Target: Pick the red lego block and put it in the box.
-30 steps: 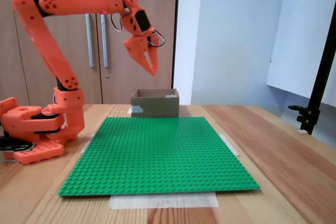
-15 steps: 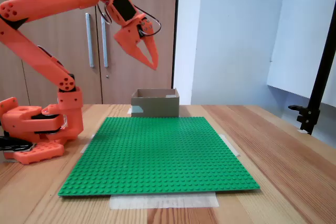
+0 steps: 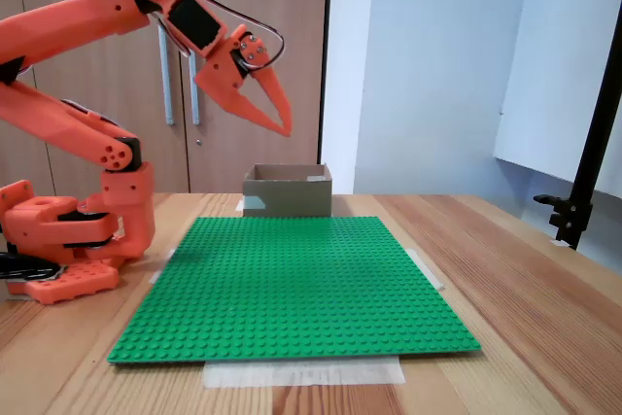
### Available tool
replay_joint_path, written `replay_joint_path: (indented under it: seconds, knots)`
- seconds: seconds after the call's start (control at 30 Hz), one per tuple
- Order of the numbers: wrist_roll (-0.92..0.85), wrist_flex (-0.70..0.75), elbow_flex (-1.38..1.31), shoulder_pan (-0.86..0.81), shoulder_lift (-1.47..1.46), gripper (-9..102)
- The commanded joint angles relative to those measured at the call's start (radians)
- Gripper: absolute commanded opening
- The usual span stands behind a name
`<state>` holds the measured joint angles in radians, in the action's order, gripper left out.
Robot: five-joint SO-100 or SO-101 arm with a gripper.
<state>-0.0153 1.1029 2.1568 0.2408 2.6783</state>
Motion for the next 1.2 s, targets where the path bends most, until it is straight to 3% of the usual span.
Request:
replay_joint_path:
  seconds: [0.0,0.83,1.17]
  knots:
    - [0.005,-0.02,0.014,-0.021,0.034,-1]
    - [-0.009,-0.216,0.422,-0.135,0.293,-1]
    - [-0.005,-0.222,0.577,-0.156,0.437,-1]
